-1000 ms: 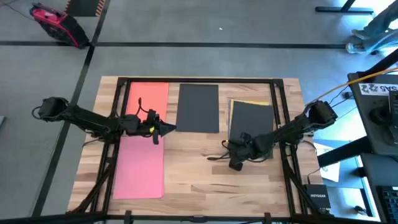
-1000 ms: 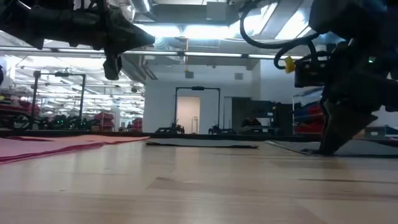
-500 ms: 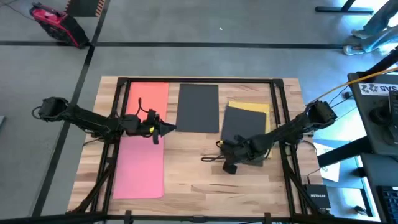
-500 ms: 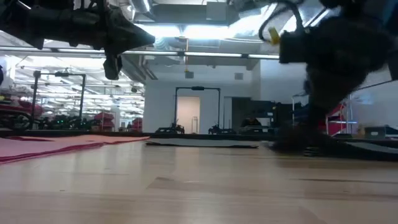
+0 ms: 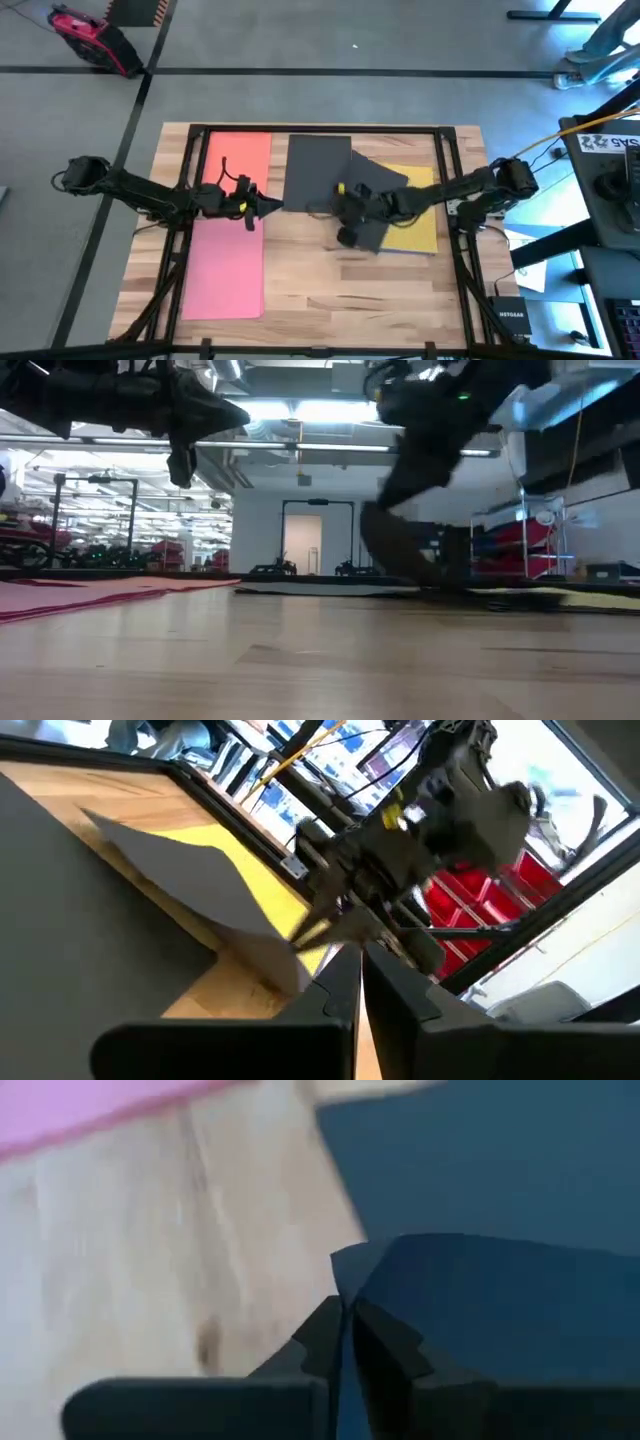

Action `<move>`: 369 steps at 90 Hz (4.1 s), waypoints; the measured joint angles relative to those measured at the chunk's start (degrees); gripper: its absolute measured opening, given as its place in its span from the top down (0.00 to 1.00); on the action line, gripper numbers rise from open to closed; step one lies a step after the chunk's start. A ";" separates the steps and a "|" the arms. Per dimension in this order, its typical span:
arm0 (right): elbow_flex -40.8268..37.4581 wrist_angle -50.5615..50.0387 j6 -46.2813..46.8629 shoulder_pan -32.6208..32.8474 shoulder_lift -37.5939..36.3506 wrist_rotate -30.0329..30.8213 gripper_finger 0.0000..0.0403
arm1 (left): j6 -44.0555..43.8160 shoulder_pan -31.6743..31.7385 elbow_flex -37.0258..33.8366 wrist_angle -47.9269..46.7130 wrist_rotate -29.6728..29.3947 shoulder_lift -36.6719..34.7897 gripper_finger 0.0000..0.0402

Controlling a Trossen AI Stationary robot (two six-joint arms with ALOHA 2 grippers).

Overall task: Organize paper
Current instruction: Stack the black color paper on top of the other black color paper, then adjust the stacked pink color papers

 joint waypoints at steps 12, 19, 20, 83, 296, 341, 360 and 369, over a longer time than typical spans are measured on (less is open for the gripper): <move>-0.02 3.69 -5.27 -5.86 0.63 -5.24 0.96 | 0.00 0.00 0.00 0.00 0.00 0.00 1.00; 0.00 6.05 -8.10 -8.42 1.27 -8.30 0.96 | 0.00 0.00 0.00 0.00 0.00 0.00 1.00; 0.01 6.44 -8.35 -8.74 1.37 -8.72 0.96 | 0.00 0.00 0.00 -0.01 0.00 0.00 1.00; 14.18 10.20 -16.04 -13.25 16.87 -19.42 0.96 | -1.71 0.00 0.00 -4.35 -0.02 -0.07 1.00; 7.58 -23.88 -9.31 -15.83 15.07 -21.44 1.00 | -9.07 3.39 0.00 -22.29 4.74 -0.28 1.00; 7.56 -17.74 -8.74 -15.76 13.07 -30.91 1.00 | -8.20 3.43 0.00 -22.43 4.76 -0.28 1.00; 7.58 -15.44 -9.31 -15.81 16.80 -32.58 1.00 | -8.71 3.43 0.00 -22.78 4.76 -0.26 1.00; 7.61 -14.41 -9.43 -15.81 17.70 -32.88 1.00 | -8.74 3.43 0.00 -22.67 4.76 -0.28 1.00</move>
